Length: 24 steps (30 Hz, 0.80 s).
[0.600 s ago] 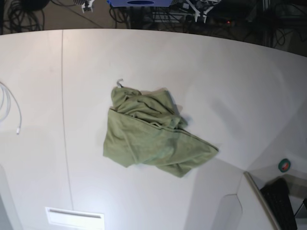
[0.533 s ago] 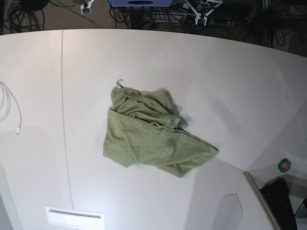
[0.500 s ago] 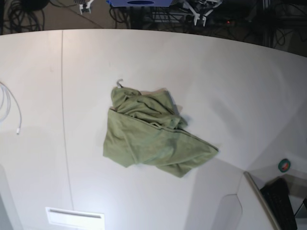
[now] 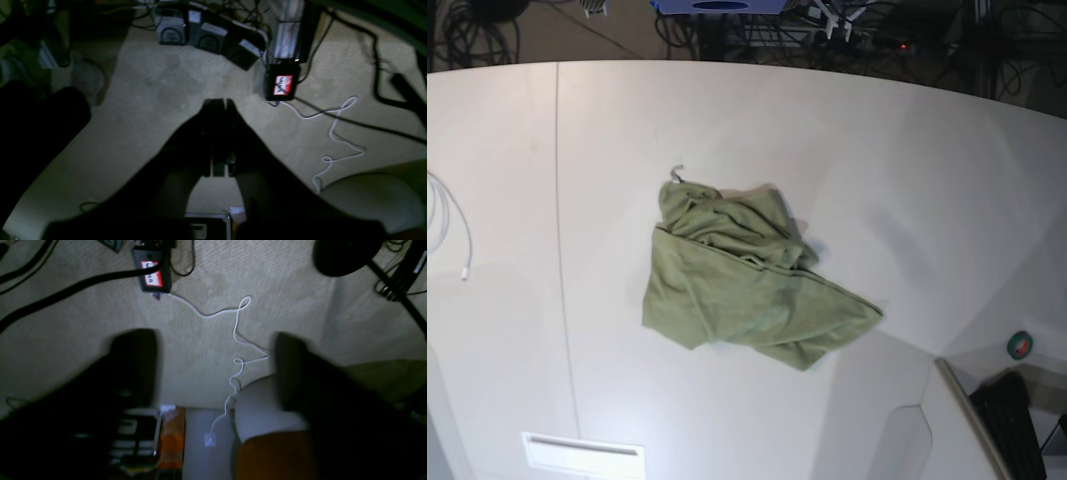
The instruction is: Layout the t-shirt on the table in an organized manner, then fold the t-shirt properly
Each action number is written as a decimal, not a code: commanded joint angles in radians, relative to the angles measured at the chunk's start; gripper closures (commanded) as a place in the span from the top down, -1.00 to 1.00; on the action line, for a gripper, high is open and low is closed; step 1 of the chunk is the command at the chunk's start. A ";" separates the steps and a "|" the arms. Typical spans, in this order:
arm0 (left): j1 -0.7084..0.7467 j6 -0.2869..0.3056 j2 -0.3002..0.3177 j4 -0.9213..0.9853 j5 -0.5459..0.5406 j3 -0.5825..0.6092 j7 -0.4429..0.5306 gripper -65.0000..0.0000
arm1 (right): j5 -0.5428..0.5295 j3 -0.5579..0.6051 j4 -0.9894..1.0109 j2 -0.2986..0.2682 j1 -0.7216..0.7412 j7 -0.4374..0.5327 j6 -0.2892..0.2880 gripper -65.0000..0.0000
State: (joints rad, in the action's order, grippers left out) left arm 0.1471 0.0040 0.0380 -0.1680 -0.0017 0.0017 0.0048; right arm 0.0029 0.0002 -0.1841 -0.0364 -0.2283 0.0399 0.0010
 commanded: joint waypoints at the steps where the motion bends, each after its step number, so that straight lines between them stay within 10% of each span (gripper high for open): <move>1: 0.003 -0.003 0.006 0.000 -0.001 0.002 0.002 -0.98 | -0.001 0.002 -0.002 -0.007 -0.010 0.012 0.003 -0.15; 4: -0.001 -0.003 0.006 0.000 -0.002 0.001 0.002 -0.98 | -0.004 -0.002 -0.002 -0.009 -0.015 0.041 0.004 -1.00; 9: 0.001 -0.003 0.006 0.000 0.001 0.002 0.002 -0.94 | -0.002 -0.002 -0.001 -0.009 -0.019 0.045 0.004 -1.00; 16: 0.018 0.023 0.004 -0.002 0.007 0.004 0.002 0.16 | -0.001 0.001 -0.001 -0.007 -0.019 0.045 0.004 -1.00; 19: 0.030 0.096 0.004 -0.021 0.009 0.004 0.004 -0.04 | -0.001 0.001 0.001 -0.007 -0.029 0.045 0.004 -1.00; 22: 0.032 0.101 0.006 -0.021 -0.002 -0.001 0.002 -1.00 | -0.001 0.001 -0.002 -0.007 -0.033 0.045 0.004 -1.00; 24: 0.032 0.101 0.006 -0.021 -0.004 -0.007 0.002 -1.00 | -0.001 0.001 -0.002 -0.007 -0.033 0.047 0.004 -1.00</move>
State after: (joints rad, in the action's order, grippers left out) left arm 0.1707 0.1040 0.0402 -0.1879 -0.0082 -0.0059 0.0082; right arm 0.0032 0.0002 -0.1879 -0.0406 -0.2546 0.0830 0.0010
